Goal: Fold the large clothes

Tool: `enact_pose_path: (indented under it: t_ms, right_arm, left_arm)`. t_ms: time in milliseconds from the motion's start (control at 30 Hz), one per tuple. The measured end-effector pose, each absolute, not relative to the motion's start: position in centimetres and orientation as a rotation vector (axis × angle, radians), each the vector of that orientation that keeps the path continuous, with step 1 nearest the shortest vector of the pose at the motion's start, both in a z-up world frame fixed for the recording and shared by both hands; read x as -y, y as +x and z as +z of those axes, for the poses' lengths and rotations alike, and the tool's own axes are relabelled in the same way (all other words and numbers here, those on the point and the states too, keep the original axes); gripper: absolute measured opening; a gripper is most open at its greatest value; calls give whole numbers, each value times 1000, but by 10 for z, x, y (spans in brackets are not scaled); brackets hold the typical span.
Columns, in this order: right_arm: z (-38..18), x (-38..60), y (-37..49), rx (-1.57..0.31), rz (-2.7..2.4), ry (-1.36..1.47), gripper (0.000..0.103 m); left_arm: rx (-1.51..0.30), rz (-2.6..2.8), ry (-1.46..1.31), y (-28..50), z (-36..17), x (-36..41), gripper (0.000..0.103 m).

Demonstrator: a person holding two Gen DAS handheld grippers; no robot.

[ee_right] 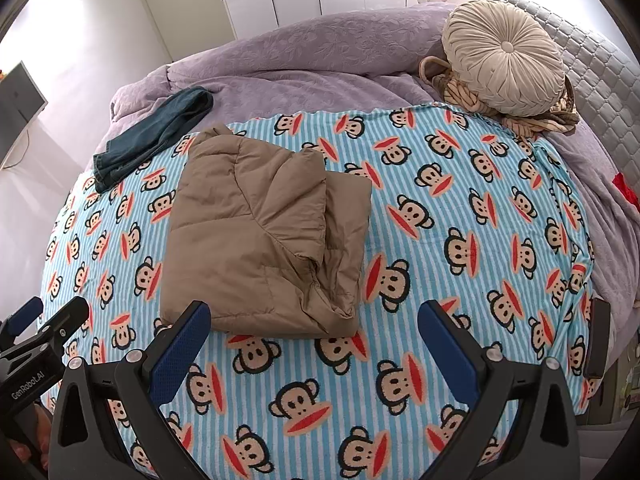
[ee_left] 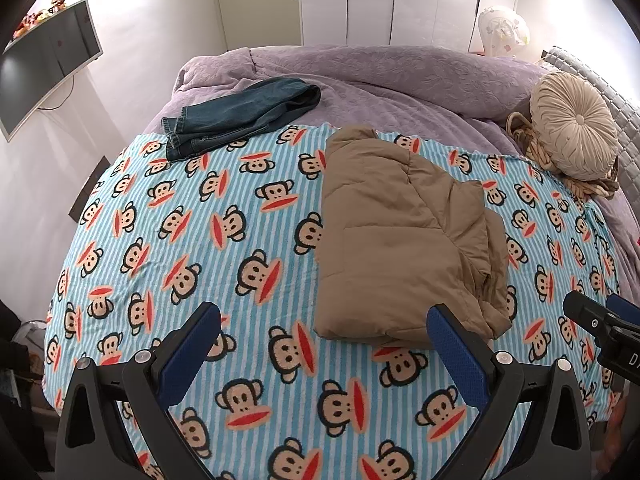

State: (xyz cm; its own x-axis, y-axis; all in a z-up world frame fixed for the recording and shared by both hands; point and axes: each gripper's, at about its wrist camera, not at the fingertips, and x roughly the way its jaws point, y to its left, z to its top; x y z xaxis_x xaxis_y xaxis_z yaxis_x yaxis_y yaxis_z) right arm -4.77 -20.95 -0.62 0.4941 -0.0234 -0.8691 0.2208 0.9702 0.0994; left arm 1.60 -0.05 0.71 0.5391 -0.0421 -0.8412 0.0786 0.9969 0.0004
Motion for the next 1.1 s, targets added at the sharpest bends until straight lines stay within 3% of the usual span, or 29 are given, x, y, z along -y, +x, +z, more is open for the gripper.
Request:
enact_pose_path:
  t_ms: [1100]
  right_arm:
    - [-8, 208, -49, -1050, -149, 208, 103]
  left_arm:
    - [-1002, -72, 43, 18, 6, 2, 103]
